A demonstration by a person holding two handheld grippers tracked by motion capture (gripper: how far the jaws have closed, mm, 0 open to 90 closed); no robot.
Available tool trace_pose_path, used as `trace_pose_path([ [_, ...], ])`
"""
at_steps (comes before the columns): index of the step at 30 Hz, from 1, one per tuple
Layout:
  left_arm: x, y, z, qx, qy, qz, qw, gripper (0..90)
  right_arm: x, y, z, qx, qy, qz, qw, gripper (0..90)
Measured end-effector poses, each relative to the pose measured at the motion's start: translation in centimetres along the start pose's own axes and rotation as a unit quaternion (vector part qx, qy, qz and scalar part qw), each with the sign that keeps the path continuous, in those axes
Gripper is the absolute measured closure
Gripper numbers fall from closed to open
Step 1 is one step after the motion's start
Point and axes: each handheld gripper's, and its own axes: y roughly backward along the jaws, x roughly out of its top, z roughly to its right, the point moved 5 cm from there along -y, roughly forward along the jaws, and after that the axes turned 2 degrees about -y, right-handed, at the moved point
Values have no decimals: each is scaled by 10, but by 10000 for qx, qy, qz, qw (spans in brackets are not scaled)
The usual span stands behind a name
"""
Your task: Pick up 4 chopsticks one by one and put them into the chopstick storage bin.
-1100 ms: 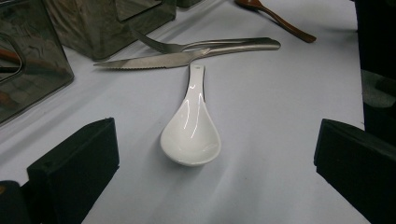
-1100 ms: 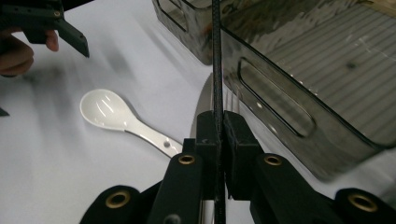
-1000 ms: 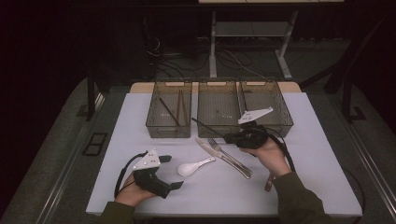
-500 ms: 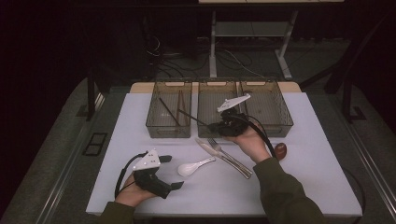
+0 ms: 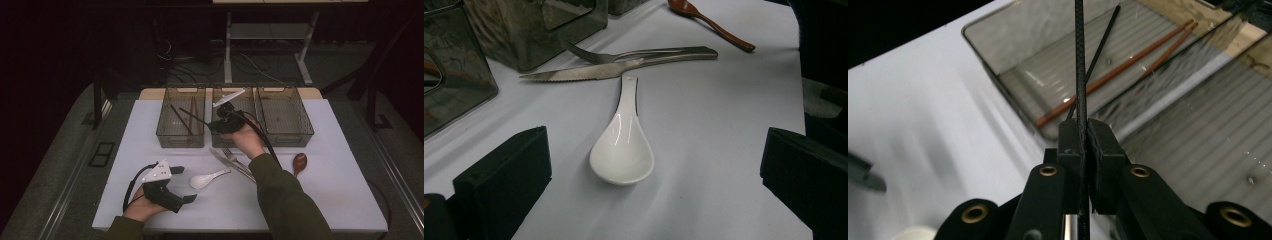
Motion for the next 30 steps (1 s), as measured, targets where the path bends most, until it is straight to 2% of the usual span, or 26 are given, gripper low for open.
trace_pose_path([
  [13,2,1,-1,-12,-40,62,10000,0,34,-37,4,-273,-202,-125,9993,852],
  [18,2,1,0,-62,8,88,9999,0,44,-56,6,-328,-328,-226,9987,852],
  [25,2,1,0,-84,43,128,9999,0,56,-81,3,-497,-425,-396,9971,852],
  [30,2,2,0,-89,49,147,9998,0,60,-93,-1,-556,-382,-496,9965,850],
])
